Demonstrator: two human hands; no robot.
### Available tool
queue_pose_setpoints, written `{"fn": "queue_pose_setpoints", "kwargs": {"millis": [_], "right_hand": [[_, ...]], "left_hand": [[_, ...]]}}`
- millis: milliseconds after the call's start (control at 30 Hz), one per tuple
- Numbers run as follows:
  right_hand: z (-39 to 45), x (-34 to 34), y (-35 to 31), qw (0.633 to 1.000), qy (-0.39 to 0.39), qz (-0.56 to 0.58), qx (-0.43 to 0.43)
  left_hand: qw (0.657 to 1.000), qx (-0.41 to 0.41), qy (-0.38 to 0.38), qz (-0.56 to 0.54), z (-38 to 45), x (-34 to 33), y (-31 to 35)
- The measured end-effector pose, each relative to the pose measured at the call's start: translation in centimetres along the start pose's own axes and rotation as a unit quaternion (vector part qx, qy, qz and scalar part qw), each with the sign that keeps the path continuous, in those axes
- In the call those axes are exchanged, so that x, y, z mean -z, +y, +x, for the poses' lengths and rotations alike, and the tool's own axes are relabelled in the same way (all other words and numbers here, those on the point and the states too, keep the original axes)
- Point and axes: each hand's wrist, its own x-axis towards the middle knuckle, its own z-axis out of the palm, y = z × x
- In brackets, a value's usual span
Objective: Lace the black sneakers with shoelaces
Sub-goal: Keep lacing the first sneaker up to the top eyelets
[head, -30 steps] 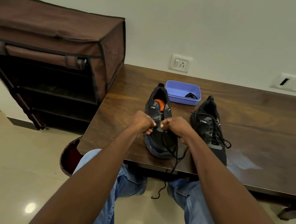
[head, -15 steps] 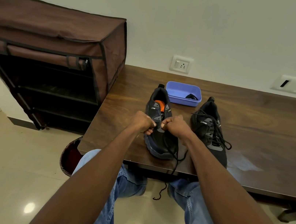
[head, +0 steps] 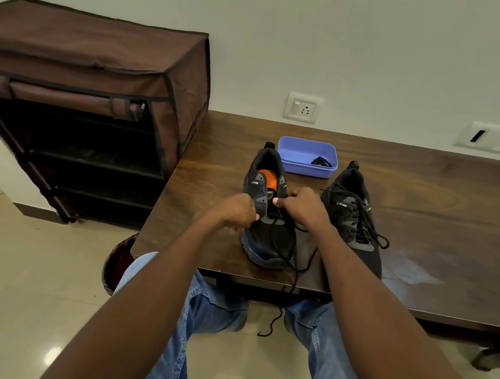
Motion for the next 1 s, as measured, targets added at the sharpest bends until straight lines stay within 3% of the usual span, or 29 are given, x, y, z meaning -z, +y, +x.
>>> {"fn": "queue_pose_setpoints", "kwargs": {"millis": [133, 233, 300, 367, 400, 467, 533, 600, 633, 833, 900, 1000], "right_hand": [[0.0, 0.1, -0.2, 0.999, 0.014, 0.016, -0.031], [0.2, 0.0, -0.4, 0.998, 0.012, 0.021, -0.054], [0.2, 0.0, -0.5, 0.998, 0.008, 0.018, -0.066], [0.2, -0.1, -0.5, 0.998, 0.004, 0.015, -0.068], [0.3, -0.2, -0.5, 0.997, 0.002, 0.017, -0.069], [0.4, -0.2, -0.6, 0.997, -0.005, 0.025, -0.073], [0.4, -0.3, -0.7, 0.997, -0.013, 0.027, -0.073], [0.4, -0.5, -0.8, 0.997, -0.022, 0.026, -0.073], [0.3, -0.5, -0.8, 0.997, -0.024, 0.028, -0.073], [0.4, -1.0, -0.6, 0.996, -0.022, 0.048, -0.076], [0.3, -1.1, -0.6, 0.996, -0.004, 0.036, -0.077], [0.2, -0.7, -0.5, 0.996, 0.042, 0.007, -0.077]], "left_hand": [[0.979, 0.017, -0.172, 0.107, -2.1, 0.6, -1.4], [0.901, 0.087, -0.339, 0.255, -3.0, -1.8, -2.1], [0.841, 0.110, -0.394, 0.353, -3.5, -3.7, -2.1], [0.803, 0.120, -0.422, 0.402, -3.6, -4.3, -2.1], [0.805, 0.125, -0.426, 0.392, -3.6, -3.8, -2.3], [0.881, 0.121, -0.356, 0.287, -3.2, -1.8, -2.6], [0.972, 0.090, -0.173, 0.130, -2.3, 0.4, -2.9], [0.999, 0.030, 0.011, 0.009, -0.9, 1.7, -3.0], [0.999, 0.003, 0.038, -0.031, -0.6, 1.7, -2.7], [0.997, -0.053, 0.053, 0.036, 0.2, 0.4, -1.8], [0.998, -0.044, -0.014, 0.035, -0.6, 1.0, -2.0], [0.978, -0.029, -0.187, 0.093, -3.0, 0.9, -2.1]]}}
